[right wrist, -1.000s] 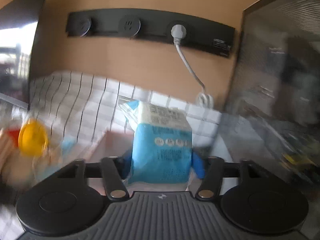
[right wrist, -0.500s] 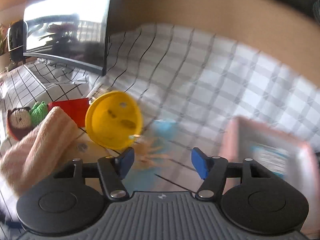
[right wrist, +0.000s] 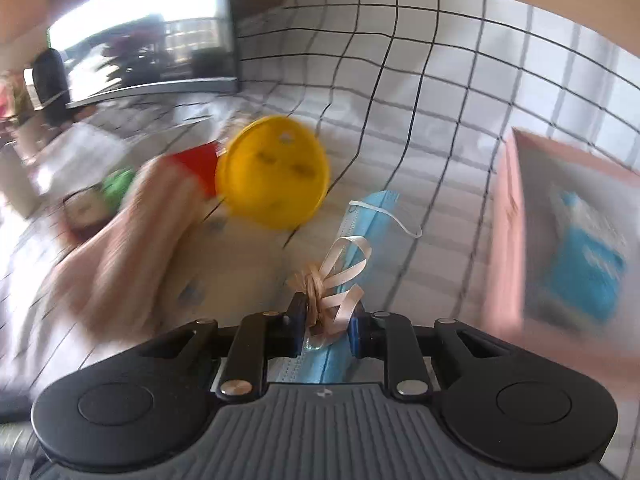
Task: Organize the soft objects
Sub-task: 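Move the left tool to the blue face mask while the right tool reaches the beige hair ties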
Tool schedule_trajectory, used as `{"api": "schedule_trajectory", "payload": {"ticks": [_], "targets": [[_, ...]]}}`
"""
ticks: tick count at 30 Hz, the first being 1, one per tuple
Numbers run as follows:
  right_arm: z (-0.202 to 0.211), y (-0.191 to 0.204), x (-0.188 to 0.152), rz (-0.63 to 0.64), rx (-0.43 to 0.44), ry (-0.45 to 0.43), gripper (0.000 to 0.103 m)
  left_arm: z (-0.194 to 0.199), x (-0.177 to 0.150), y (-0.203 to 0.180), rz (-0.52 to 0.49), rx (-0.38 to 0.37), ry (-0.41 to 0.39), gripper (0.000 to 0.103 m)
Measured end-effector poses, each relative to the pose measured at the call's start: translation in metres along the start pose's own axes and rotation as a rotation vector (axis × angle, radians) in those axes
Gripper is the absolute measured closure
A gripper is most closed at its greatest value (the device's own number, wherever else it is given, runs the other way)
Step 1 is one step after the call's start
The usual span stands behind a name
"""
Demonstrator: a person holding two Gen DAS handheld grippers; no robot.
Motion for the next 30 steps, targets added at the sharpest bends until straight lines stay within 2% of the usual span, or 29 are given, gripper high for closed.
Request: {"api": "schedule_trajectory", "payload": {"ticks": [2,4,9,13,15,16,21,22,24,25,26,27,29,30], "targets": [[0.024,0.002,-0.024,-0.010,0.055,0.022,0.082,-0.002,0.003,-0.004,-0.003,-0.008,-0.003,0.082],[0.043,0.004,-0.047,0.011,0.058,0.038,0.079,-0.006,0.006,-0.009,-0.010,-0.029,0.004,0.082],[0.070,-0.001,-0.084,0.086,-0.089,-0.010,0.077,-0.020,0.011,-0.029,-0.040,-0.061,0.039,0.082],[0.076,-0.006,-0.090,0.106,-0.130,-0.030,0.079,-0.028,0.012,-0.045,-0.073,-0.082,0.055,0.082],[0.079,-0.008,-0.092,0.110,-0.140,-0.041,0.092,-0.031,0.011,-0.053,-0.093,-0.090,0.062,0.082],[0.081,-0.011,-0.093,0.113,-0.160,-0.045,0.095,-0.032,0.010,-0.057,-0.102,-0.092,0.069,0.082],[0.089,-0.043,-0.100,0.084,-0.331,-0.057,0.096,-0.043,0.008,-0.068,-0.134,-0.069,0.112,0.082],[0.094,-0.051,-0.102,0.066,-0.348,-0.060,0.096,-0.045,0.008,-0.069,-0.131,-0.067,0.115,0.082],[0.103,-0.055,-0.103,0.045,-0.304,-0.076,0.095,-0.051,0.010,-0.072,-0.115,-0.065,0.125,0.082],[0.106,-0.054,-0.103,0.045,-0.275,-0.094,0.094,-0.053,0.011,-0.072,-0.108,-0.063,0.128,0.082],[0.108,-0.050,-0.102,0.055,-0.262,-0.110,0.087,-0.055,0.013,-0.072,-0.099,-0.059,0.127,0.082],[0.110,-0.046,-0.101,0.071,-0.254,-0.124,0.074,-0.057,0.015,-0.072,-0.090,-0.055,0.126,0.082],[0.109,-0.038,-0.098,0.092,-0.241,-0.140,0.059,-0.058,0.020,-0.072,-0.078,-0.045,0.123,0.082],[0.106,-0.035,-0.097,0.096,-0.246,-0.140,0.058,-0.058,0.022,-0.071,-0.079,-0.040,0.121,0.082]]}}
Point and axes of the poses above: each gripper's, at about its wrist camera, not at the fingertips, and z roughly against the way its jaws point, y to its left, x to its top, the point moved 5 cm from there along -z, roughly the way its jaws point, and after that the axes turned 5 degrees about z, right-handed, at the moved point
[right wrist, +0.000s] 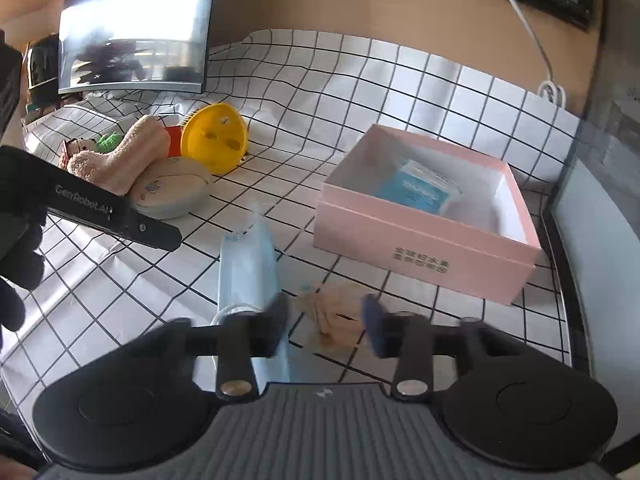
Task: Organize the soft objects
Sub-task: 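Move the left tool to the blue face mask while the right tool reaches the beige hair ties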
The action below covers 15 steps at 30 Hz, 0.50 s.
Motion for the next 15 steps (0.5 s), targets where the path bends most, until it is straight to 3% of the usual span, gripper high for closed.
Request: {"api": "schedule_trajectory", "payload": {"ticks": [3,7,9,11,15], "targets": [[-0.011,0.007,-0.002,0.008,0.019,0.044,0.058,0.004,0.001,0.002,-0.005,0.004,-0.006,0.082],[-0.006,0.036,-0.008,0.073,0.169,0.085,0.056,0.008,-0.003,0.005,0.007,0.000,-0.003,0.082],[0.001,0.044,-0.012,0.109,0.201,0.079,0.046,0.008,-0.004,0.002,0.007,-0.010,0.001,0.082],[0.008,0.042,-0.014,0.117,0.179,0.065,0.039,0.006,-0.005,-0.003,0.000,-0.024,0.005,0.082],[0.012,0.019,-0.022,0.056,0.133,0.071,0.039,-0.004,-0.009,-0.020,0.009,-0.047,0.044,0.082]]}}
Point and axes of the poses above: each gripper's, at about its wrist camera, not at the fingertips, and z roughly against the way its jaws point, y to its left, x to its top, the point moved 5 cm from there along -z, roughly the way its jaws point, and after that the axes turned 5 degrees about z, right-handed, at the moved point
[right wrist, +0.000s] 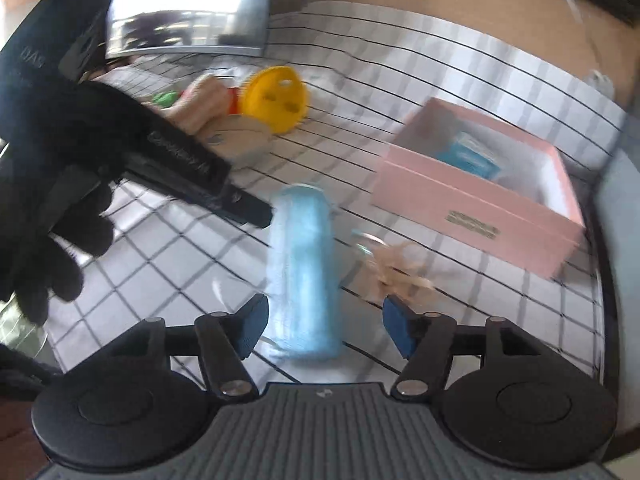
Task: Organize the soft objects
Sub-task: 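Move the left tool to the blue face mask while the right tool reaches the beige hair ties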
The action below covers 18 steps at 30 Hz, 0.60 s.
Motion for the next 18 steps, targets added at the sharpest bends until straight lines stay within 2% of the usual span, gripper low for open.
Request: {"api": "schedule_trajectory", "payload": {"ticks": [2,5,6,11,14,16,18], "targets": [[-0.004,-0.006,-0.005,-0.038,0.014,0.016,0.039,-0.007,-0.003,-0.006,0.018,0.001,0.031,0.082],[-0.021,0.002,-0.008,-0.077,0.100,0.070,0.039,-0.011,-0.005,-0.006,0.033,0.010,0.042,0.082],[-0.026,0.009,-0.006,-0.068,0.127,0.075,0.033,-0.010,-0.004,-0.003,0.035,0.020,0.038,0.082],[-0.033,0.060,0.009,0.048,0.289,0.052,0.030,-0.001,0.003,0.014,0.053,0.061,0.022,0.082],[-0.024,0.069,0.007,0.148,0.250,0.025,0.030,-0.002,0.004,0.011,0.024,0.070,0.027,0.082],[-0.017,0.053,0.002,0.131,0.192,0.021,0.030,-0.004,0.002,0.002,-0.032,0.076,0.027,0.082],[-0.012,0.029,-0.005,0.081,0.127,0.030,0.030,-0.008,-0.004,-0.008,-0.125,0.118,0.016,0.082]]}}
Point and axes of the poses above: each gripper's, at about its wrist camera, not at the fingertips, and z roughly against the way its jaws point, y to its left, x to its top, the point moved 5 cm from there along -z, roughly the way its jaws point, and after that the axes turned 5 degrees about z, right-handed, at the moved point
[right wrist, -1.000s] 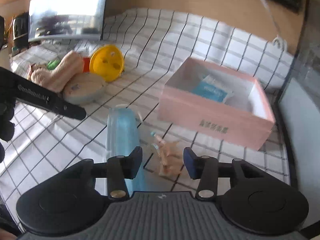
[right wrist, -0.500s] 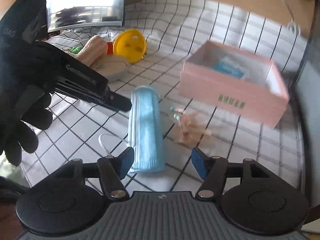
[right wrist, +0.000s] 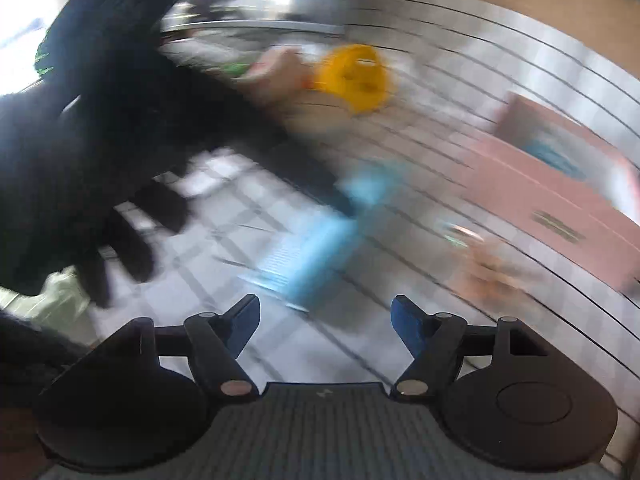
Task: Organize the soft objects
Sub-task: 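Grasp the blue face mask with the left tool while the right tool grasps the beige hair ties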
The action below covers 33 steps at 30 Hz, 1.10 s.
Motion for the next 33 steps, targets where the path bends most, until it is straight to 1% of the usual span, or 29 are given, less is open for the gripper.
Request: {"api": "schedule_trajectory", "payload": {"ticks": [2,4,6,7,8,10,11,14,15,18,20,21,23,25,27,29,30,31,32,33], "targets": [[0.008,-0.024,-0.009,-0.057,-0.071,0.002,0.030,-0.007,-0.006,-0.009,-0.067,0.036,0.014,0.082],[0.015,-0.047,-0.018,-0.122,-0.137,-0.004,0.029,-0.015,-0.014,-0.013,-0.085,0.037,0.046,0.081],[0.020,-0.065,-0.029,-0.191,-0.193,-0.015,0.028,-0.018,-0.017,-0.018,-0.113,0.040,0.031,0.079],[0.020,-0.075,-0.034,-0.228,-0.226,-0.019,0.026,-0.020,-0.017,-0.021,-0.126,0.041,0.026,0.072],[0.020,-0.082,-0.038,-0.258,-0.255,-0.020,0.022,-0.021,-0.018,-0.022,-0.130,0.037,0.025,0.068],[0.018,-0.096,-0.049,-0.314,-0.303,-0.024,0.020,-0.022,-0.019,-0.027,-0.138,0.014,0.024,0.068],[0.017,-0.097,-0.053,-0.333,-0.314,-0.026,0.020,-0.022,-0.019,-0.029,-0.146,0.008,0.024,0.069],[0.011,-0.096,-0.057,-0.347,-0.325,-0.026,0.012,-0.023,-0.020,-0.031,-0.181,0.023,0.010,0.070],[0.011,-0.095,-0.058,-0.342,-0.328,-0.027,0.009,-0.022,-0.021,-0.030,-0.195,0.040,-0.001,0.070],[0.011,-0.091,-0.060,-0.346,-0.331,-0.033,0.004,-0.022,-0.020,-0.022,-0.228,0.122,-0.039,0.070],[0.006,-0.087,-0.056,-0.349,-0.333,-0.032,0.002,-0.022,-0.017,-0.016,-0.235,0.150,-0.052,0.068],[0.006,-0.087,-0.056,-0.349,-0.330,-0.031,0.000,-0.022,-0.016,-0.013,-0.224,0.141,-0.053,0.065],[0.005,-0.085,-0.055,-0.346,-0.332,-0.031,0.000,-0.021,-0.013,-0.010,-0.183,0.111,-0.042,0.051],[0.005,-0.084,-0.054,-0.346,-0.334,-0.035,0.000,-0.021,-0.011,-0.009,-0.145,0.063,-0.027,0.049],[0.004,-0.084,-0.055,-0.345,-0.334,-0.037,0.000,-0.021,-0.010,-0.008,-0.111,0.007,-0.012,0.051],[0.004,-0.085,-0.055,-0.343,-0.332,-0.042,0.000,-0.018,-0.009,-0.005,-0.077,-0.018,-0.016,0.052],[0.004,-0.085,-0.055,-0.343,-0.333,-0.043,0.000,-0.016,-0.008,-0.002,-0.052,-0.013,-0.039,0.053],[0.004,-0.085,-0.055,-0.343,-0.333,-0.044,0.000,-0.011,-0.006,0.003,-0.036,0.021,-0.081,0.053],[0.004,-0.085,-0.055,-0.343,-0.334,-0.045,0.000,-0.008,-0.005,0.007,-0.032,0.071,-0.113,0.053],[0.004,-0.085,-0.055,-0.342,-0.333,-0.046,0.000,-0.007,-0.003,0.012,-0.022,0.113,-0.126,0.053]]}}
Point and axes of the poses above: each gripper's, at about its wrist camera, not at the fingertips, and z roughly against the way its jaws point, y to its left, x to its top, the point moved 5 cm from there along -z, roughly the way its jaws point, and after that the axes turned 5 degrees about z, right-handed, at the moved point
